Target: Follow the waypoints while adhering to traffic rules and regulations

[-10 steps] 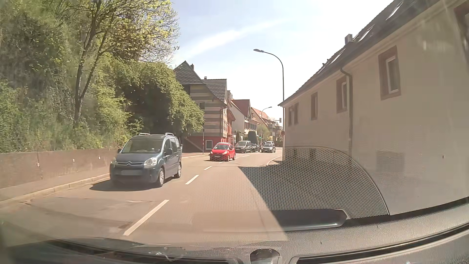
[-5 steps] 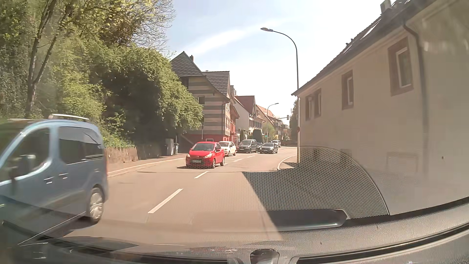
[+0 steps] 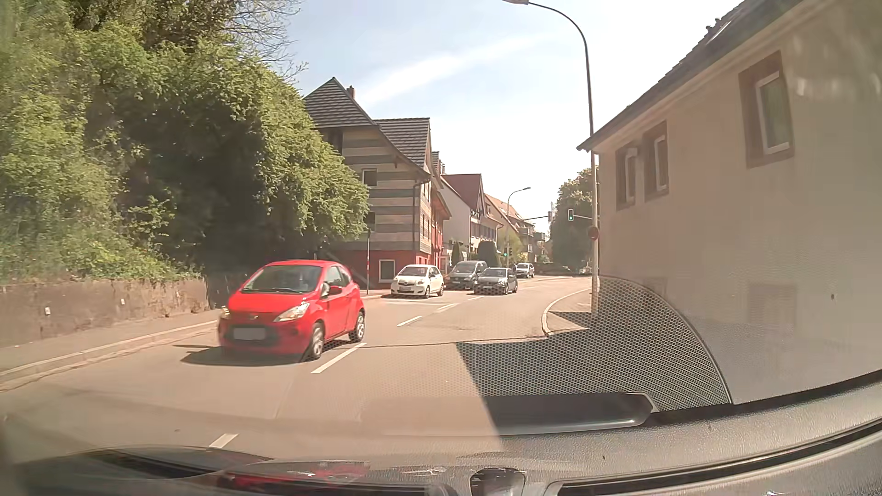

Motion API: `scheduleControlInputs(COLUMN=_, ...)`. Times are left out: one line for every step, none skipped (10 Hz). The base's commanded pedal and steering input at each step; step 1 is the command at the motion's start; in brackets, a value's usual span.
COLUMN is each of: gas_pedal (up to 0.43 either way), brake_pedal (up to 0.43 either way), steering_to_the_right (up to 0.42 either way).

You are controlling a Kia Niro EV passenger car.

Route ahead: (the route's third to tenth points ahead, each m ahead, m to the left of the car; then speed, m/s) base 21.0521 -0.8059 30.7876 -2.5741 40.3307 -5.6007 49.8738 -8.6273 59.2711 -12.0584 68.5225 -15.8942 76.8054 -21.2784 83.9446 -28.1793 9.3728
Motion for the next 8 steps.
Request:
scheduleControlInputs(gas_pedal=0.039, brake_pedal=0.0, steering_to_the_right=0.011)
scheduleControlInputs(gas_pedal=0.047, brake_pedal=0.0, steering_to_the_right=0.018)
scheduleControlInputs(gas_pedal=0.047, brake_pedal=0.0, steering_to_the_right=0.025)
scheduleControlInputs(gas_pedal=0.047, brake_pedal=0.0, steering_to_the_right=0.031)
scheduleControlInputs(gas_pedal=0.047, brake_pedal=0.0, steering_to_the_right=0.034)
scheduleControlInputs(gas_pedal=0.047, brake_pedal=0.0, steering_to_the_right=0.038)
scheduleControlInputs(gas_pedal=0.047, brake_pedal=0.0, steering_to_the_right=0.04)
scheduleControlInputs(gas_pedal=0.047, brake_pedal=0.0, steering_to_the_right=0.042)
